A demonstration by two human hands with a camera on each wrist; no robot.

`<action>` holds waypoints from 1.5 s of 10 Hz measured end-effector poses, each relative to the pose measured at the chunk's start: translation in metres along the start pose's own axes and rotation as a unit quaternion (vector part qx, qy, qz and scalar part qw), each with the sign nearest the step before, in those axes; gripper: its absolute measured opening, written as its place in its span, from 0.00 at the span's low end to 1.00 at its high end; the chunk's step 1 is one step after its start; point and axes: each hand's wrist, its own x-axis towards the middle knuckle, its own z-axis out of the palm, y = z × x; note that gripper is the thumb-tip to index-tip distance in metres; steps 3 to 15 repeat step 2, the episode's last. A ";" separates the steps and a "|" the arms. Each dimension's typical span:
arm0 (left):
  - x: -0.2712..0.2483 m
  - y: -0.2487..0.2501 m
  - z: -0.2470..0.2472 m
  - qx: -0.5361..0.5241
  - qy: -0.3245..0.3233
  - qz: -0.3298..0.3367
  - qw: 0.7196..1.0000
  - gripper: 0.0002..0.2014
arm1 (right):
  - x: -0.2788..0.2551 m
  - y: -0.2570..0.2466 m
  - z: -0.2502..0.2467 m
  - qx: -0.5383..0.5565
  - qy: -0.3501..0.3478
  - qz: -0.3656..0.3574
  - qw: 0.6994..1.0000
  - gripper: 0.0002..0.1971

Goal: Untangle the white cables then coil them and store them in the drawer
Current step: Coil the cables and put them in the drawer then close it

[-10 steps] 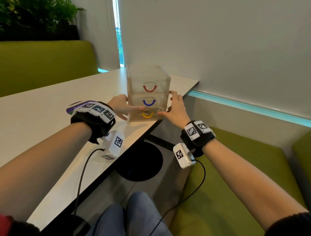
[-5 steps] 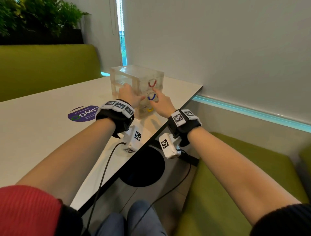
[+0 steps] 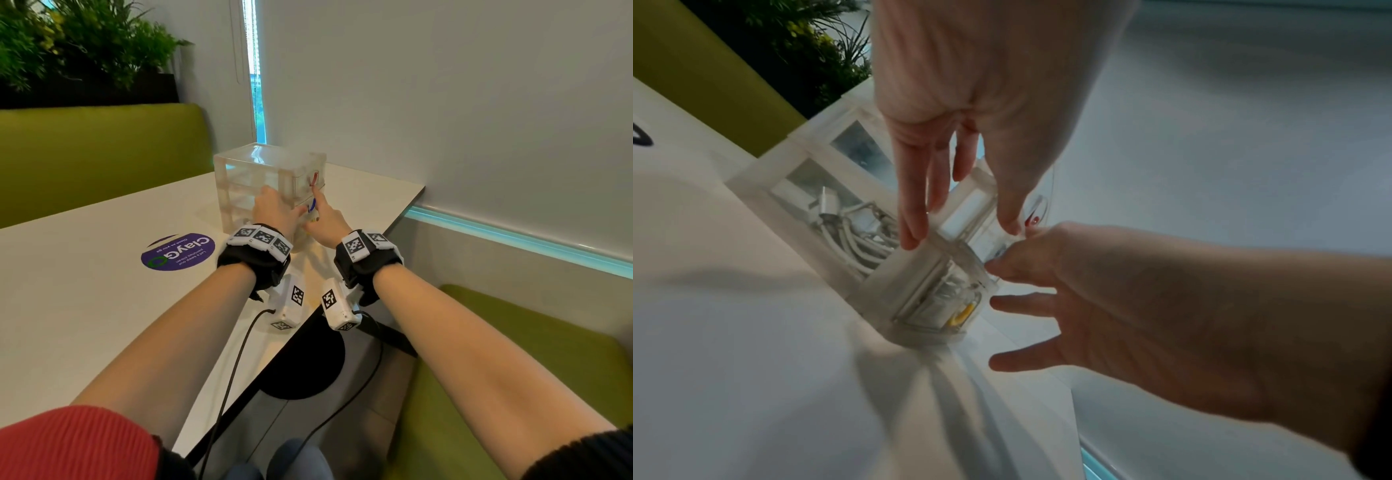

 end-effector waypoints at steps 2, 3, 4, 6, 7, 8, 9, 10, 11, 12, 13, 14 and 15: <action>-0.012 0.004 -0.009 0.048 0.006 -0.004 0.999 0.33 | -0.022 -0.003 -0.013 0.045 0.000 -0.039 0.998 0.40; -0.012 0.004 -0.009 0.048 0.006 -0.004 0.999 0.33 | -0.022 -0.003 -0.013 0.045 0.000 -0.039 0.998 0.40; -0.012 0.004 -0.009 0.048 0.006 -0.004 0.999 0.33 | -0.022 -0.003 -0.013 0.045 0.000 -0.039 0.998 0.40; -0.012 0.004 -0.009 0.048 0.006 -0.004 0.999 0.33 | -0.022 -0.003 -0.013 0.045 0.000 -0.039 0.998 0.40; -0.012 0.004 -0.009 0.048 0.006 -0.004 0.999 0.33 | -0.022 -0.003 -0.013 0.045 0.000 -0.039 0.998 0.40; -0.012 0.004 -0.009 0.048 0.006 -0.004 0.999 0.33 | -0.022 -0.003 -0.013 0.045 0.000 -0.039 0.998 0.40; -0.012 0.004 -0.009 0.048 0.006 -0.004 0.999 0.33 | -0.022 -0.003 -0.013 0.045 0.000 -0.039 0.998 0.40; -0.012 0.004 -0.009 0.048 0.006 -0.004 0.999 0.33 | -0.022 -0.003 -0.013 0.045 0.000 -0.039 0.998 0.40; -0.012 0.004 -0.009 0.048 0.006 -0.004 0.999 0.33 | -0.022 -0.003 -0.013 0.045 0.000 -0.039 0.998 0.40; -0.012 0.004 -0.009 0.048 0.006 -0.004 0.999 0.33 | -0.022 -0.003 -0.013 0.045 0.000 -0.039 0.998 0.40; -0.012 0.004 -0.009 0.048 0.006 -0.004 0.999 0.33 | -0.022 -0.003 -0.013 0.045 0.000 -0.039 0.998 0.40; -0.012 0.004 -0.009 0.048 0.006 -0.004 0.999 0.33 | -0.022 -0.003 -0.013 0.045 0.000 -0.039 0.998 0.40; -0.012 0.004 -0.009 0.048 0.006 -0.004 0.999 0.33 | -0.022 -0.003 -0.013 0.045 0.000 -0.039 0.998 0.40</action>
